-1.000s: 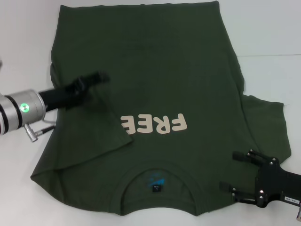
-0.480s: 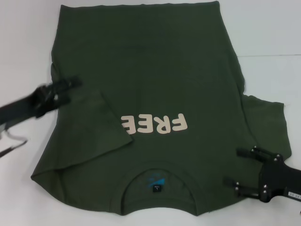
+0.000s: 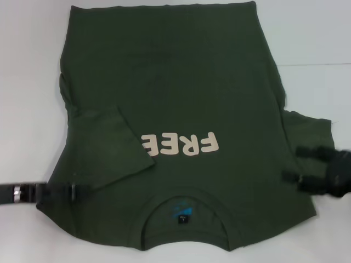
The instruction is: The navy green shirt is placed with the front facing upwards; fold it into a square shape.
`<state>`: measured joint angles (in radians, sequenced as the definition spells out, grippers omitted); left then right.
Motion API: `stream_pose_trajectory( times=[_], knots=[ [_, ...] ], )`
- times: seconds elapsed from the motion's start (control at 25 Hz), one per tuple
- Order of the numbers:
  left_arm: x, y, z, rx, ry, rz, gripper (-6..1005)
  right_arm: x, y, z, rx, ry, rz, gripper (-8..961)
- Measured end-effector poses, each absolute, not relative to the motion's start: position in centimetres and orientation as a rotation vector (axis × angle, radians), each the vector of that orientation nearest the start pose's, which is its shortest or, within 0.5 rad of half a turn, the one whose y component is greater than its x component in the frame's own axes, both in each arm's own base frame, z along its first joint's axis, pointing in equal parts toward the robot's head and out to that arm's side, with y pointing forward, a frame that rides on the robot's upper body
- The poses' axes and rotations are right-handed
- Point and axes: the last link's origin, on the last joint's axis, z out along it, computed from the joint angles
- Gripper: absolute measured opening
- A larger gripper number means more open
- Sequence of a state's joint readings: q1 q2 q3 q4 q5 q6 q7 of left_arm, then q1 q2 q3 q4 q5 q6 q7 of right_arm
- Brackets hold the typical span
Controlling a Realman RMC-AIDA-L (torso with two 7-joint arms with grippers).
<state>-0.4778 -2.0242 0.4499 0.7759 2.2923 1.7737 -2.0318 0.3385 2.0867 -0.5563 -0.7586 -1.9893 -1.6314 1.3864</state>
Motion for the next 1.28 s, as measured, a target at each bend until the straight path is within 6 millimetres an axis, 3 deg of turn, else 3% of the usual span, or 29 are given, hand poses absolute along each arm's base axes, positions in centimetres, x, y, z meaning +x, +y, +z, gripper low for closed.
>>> stream_pose_trajectory(
  times=[0.12, 0.24, 0.44, 0.64, 0.84, 1.0, 1.28],
  knots=[
    [-30.6, 28.9, 5.2, -2.577, -1.54, -0.566, 953, 30.5, 29.1, 6.0, -2.531, 0.915, 0.69, 928],
    [-30.7, 28.6, 5.1, -2.605, -1.516, -0.55, 952, 30.1, 30.1, 8.1, -2.501, 1.163, 0.597, 914],
    [-31.0, 28.5, 4.9, -2.624, -1.485, -0.496, 949, 30.4, 31.6, 10.1, -2.343, 1.587, 0.478, 877],
    [-31.3, 28.3, 6.0, -2.649, -1.351, -0.445, 947, 30.6, 31.6, 10.7, -2.266, 1.749, 0.434, 841],
    [-30.7, 28.1, 7.1, -2.702, -0.963, -0.578, 945, 30.9, 31.7, 10.7, -2.233, 1.795, 0.393, 805],
    [-30.2, 28.1, 6.5, -2.727, -0.7, -0.595, 943, 31.3, 31.5, 10.8, -2.177, 1.882, 0.37, 798],
    [-29.4, 28.2, 5.6, -2.75, -0.527, -0.574, 940, 32.0, 31.7, 10.8, -1.971, 2.121, 0.255, 798]
  ],
)
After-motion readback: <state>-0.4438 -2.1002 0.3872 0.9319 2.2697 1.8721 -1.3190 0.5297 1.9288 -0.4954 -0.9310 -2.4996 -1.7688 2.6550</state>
